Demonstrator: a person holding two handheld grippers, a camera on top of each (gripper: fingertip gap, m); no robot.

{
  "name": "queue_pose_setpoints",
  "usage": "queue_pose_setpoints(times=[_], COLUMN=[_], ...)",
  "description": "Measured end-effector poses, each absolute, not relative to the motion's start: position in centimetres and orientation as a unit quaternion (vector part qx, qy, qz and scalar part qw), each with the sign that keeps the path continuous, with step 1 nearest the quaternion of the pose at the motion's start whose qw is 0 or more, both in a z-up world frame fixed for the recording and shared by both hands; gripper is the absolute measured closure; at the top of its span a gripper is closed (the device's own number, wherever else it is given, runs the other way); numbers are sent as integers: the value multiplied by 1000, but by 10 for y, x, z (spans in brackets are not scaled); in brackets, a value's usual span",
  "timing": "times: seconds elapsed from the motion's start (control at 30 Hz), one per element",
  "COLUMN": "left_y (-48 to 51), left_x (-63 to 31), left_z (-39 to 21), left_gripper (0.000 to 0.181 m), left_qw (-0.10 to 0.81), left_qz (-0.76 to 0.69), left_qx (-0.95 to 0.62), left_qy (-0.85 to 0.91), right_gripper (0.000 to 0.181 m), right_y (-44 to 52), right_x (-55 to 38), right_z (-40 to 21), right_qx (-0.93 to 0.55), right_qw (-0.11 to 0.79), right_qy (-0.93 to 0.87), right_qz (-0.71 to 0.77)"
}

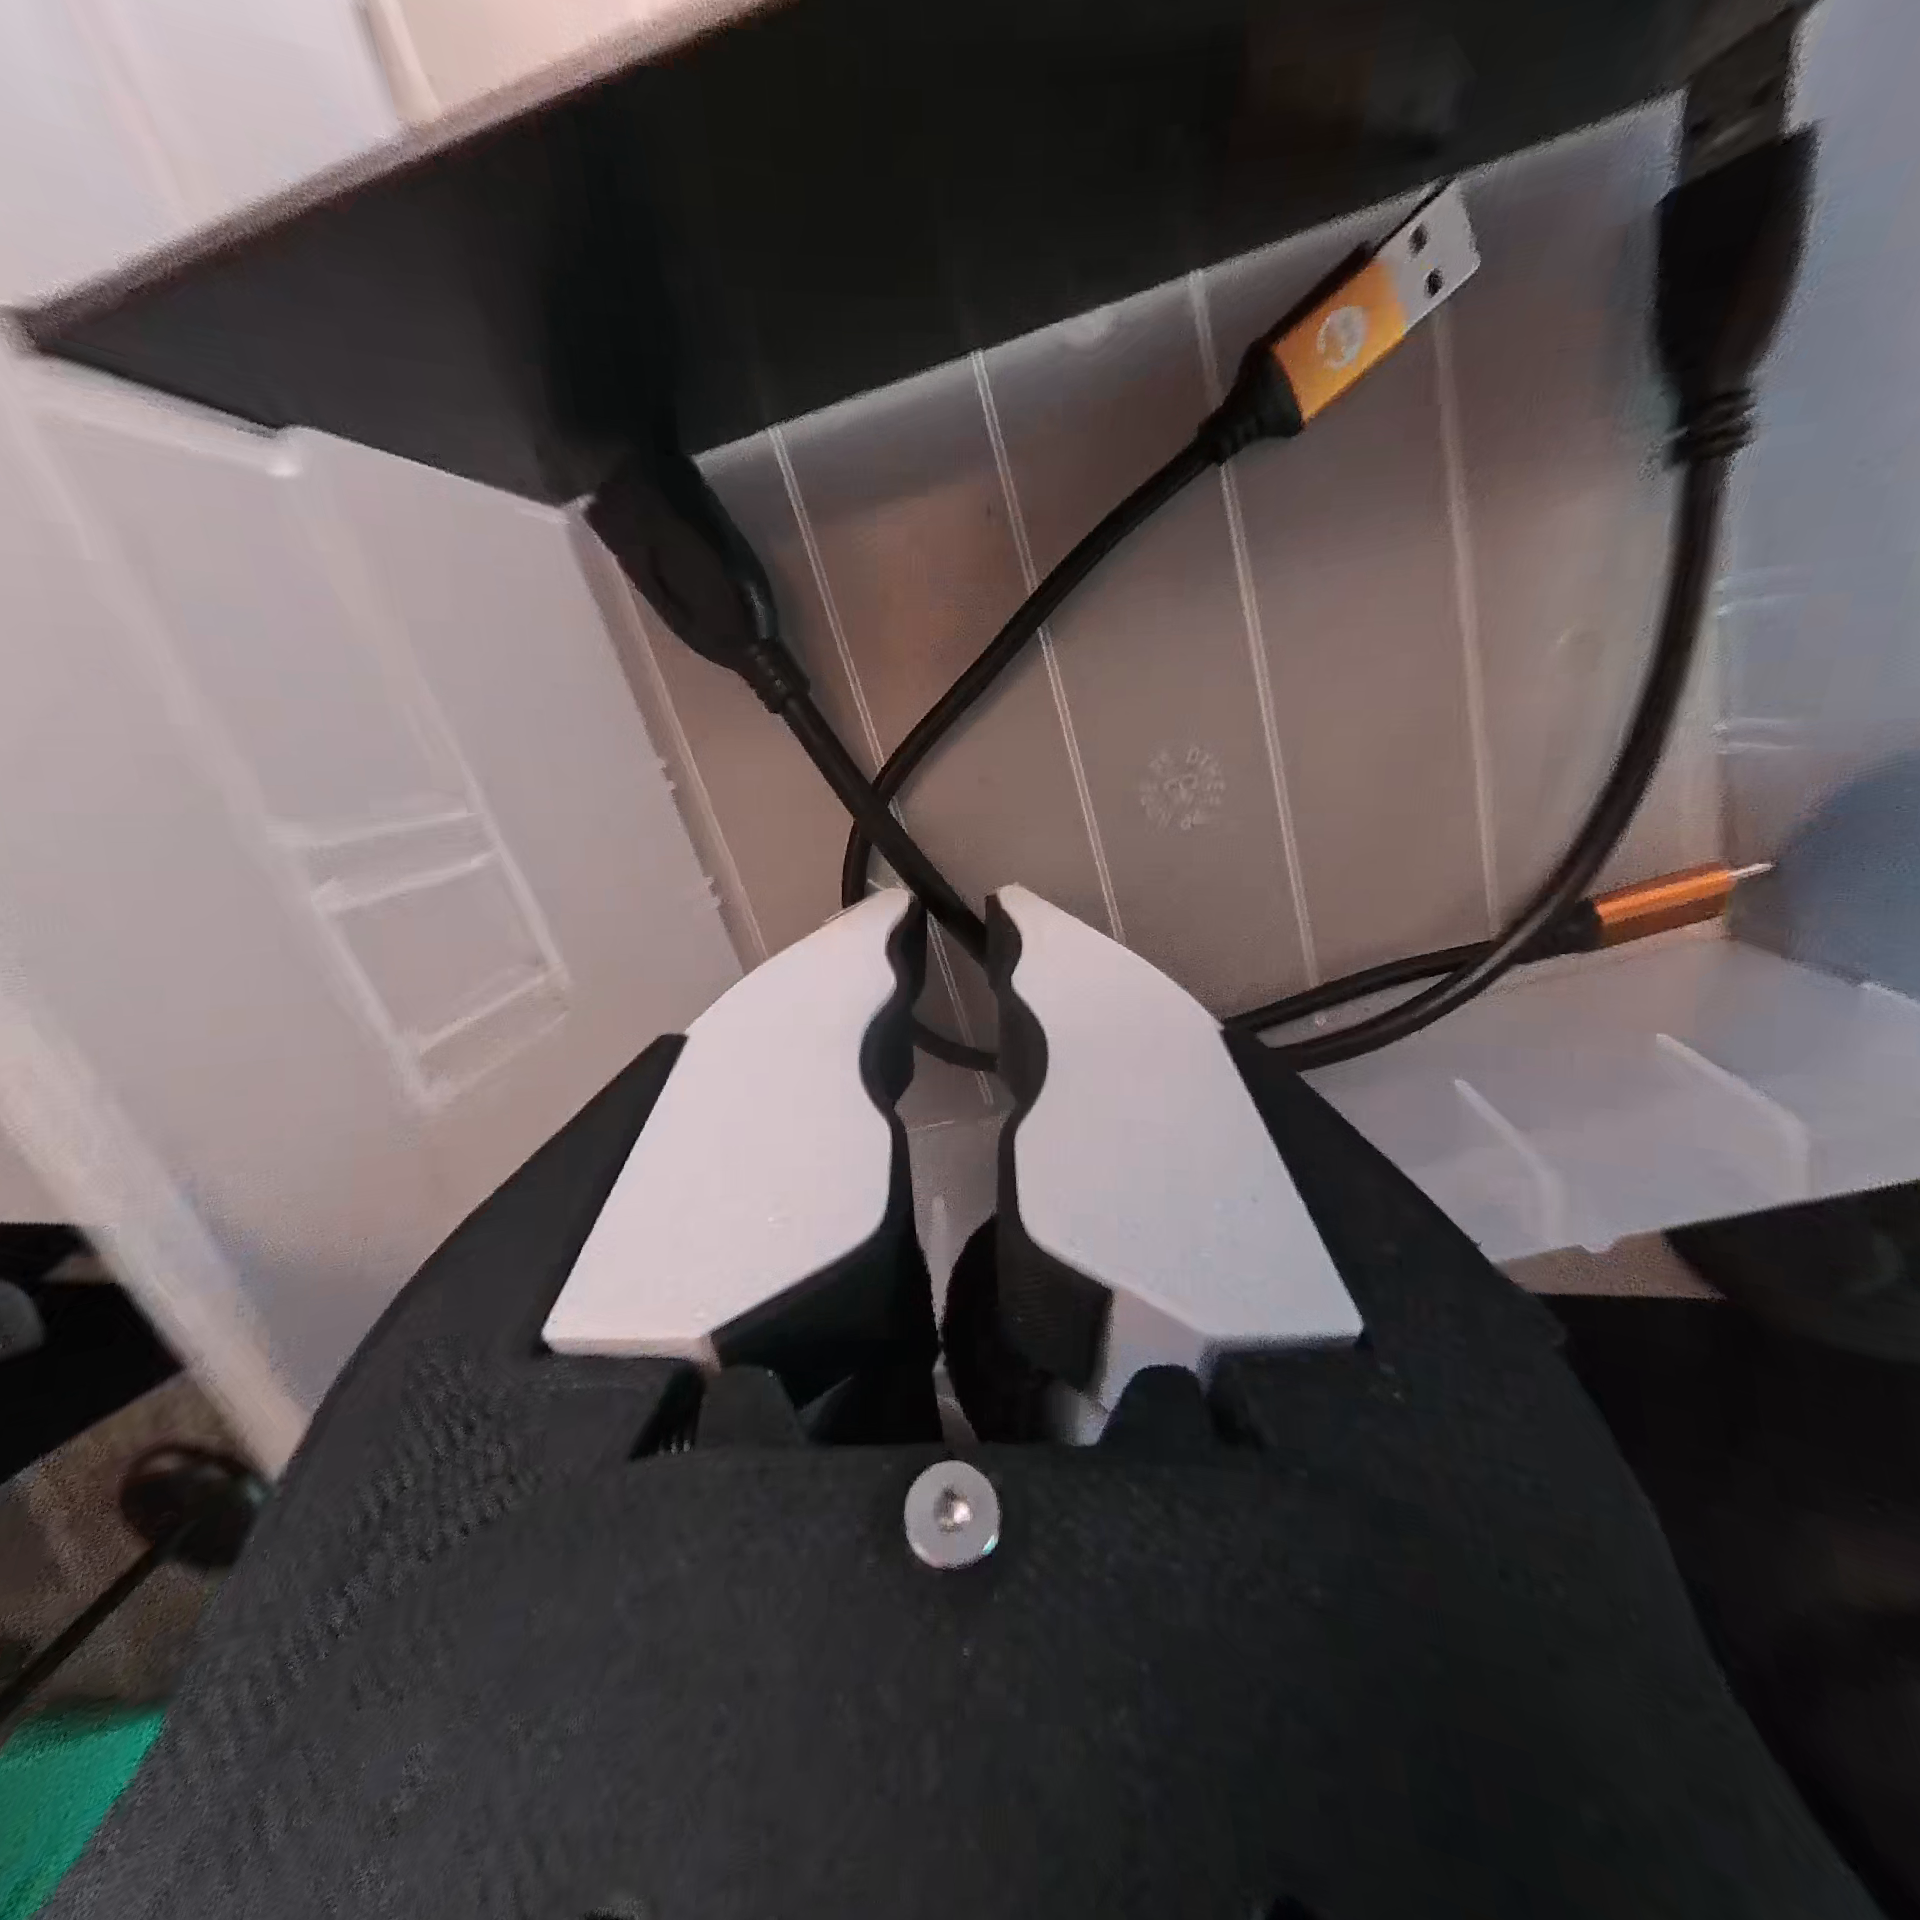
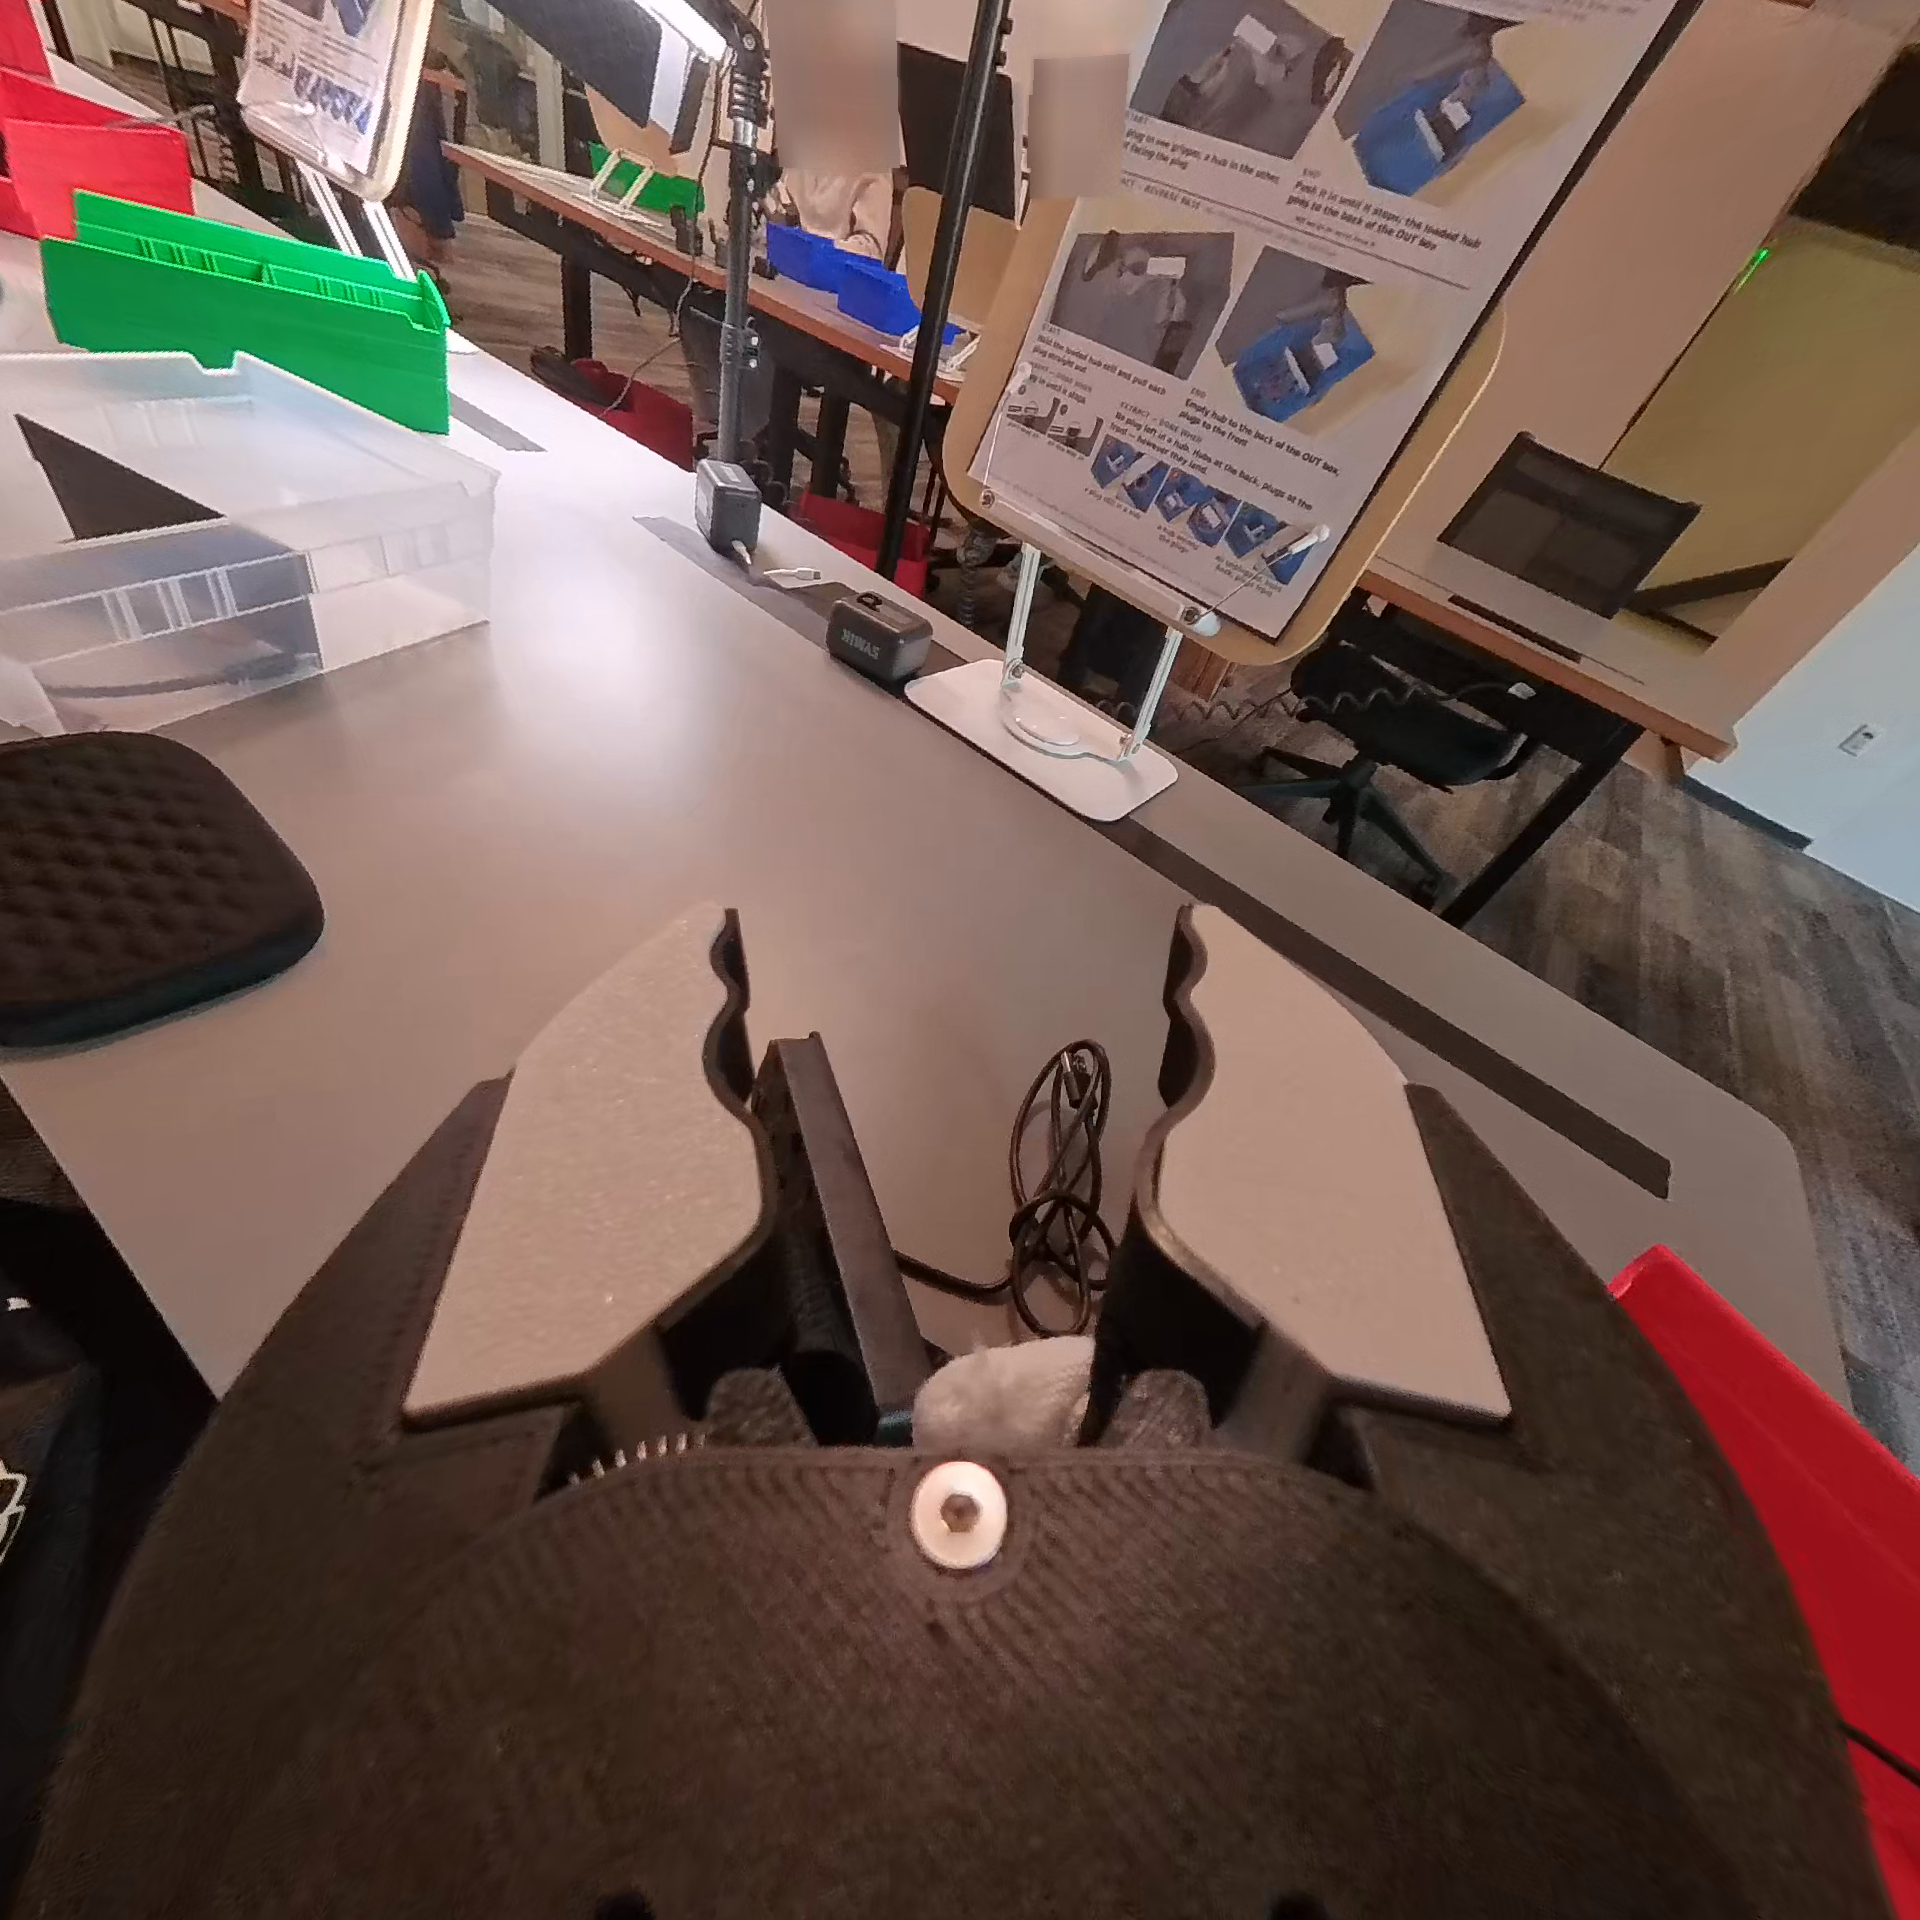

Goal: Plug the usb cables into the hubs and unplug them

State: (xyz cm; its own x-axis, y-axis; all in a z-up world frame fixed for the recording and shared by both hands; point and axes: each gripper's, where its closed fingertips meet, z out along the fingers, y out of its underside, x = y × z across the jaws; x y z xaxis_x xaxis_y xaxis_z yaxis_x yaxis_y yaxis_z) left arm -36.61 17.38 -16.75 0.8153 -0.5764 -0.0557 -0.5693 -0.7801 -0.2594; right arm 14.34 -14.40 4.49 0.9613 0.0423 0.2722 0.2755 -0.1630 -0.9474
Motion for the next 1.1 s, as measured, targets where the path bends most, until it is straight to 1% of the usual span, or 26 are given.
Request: queue_pose_setpoints(times=[0.1,0.2,0.3,0.37,0.47,0.57,0.7,0.83,0.97,1.03,1.1], left_y=[178,182,179,175,161,147,122,86,43,25,8], left_x=[-364,-363,-356,-355,-348,-345,-332,-304,-245,-215,-187], left_z=[-135,-91,-46,-17,20,56,100,128,128,121,113], left_gripper=[172,174,177,177,177,177,177,176,177,177,177], left_qw=[233,369,510,597,687,755,818,847,816,793,763], left_qz=[-34,-57,-100,-102,-106,-99,-127,-236,-381,-429,-469], left_qx=[-929,-889,-818,-761,-684,-614,-522,-428,-353,-336,-328], left_qy=[286,265,247,232,221,208,206,208,251,272,302], right_gripper=[105,105,106,107,108,108,110,112,109,109,112], right_y=[-144,-143,-143,-142,-140,-136,-130,-118,-108,-100,-88], right_x=[142,141,139,137,130,123,114,83,33,17,7], right_z=[47,47,47,47,46,42,36,28,15,6,-12], right_qx=[-751,-750,-748,-747,-744,-746,-747,-734,-693,-680,-700], right_qw=[644,645,647,648,651,648,645,655,659,657,627], right_qy=[-107,-108,-112,-115,-124,-135,-148,-178,-248,-243,-204], right_qz=[-94,-96,-96,-94,-81,-73,-58,28,153,215,275])
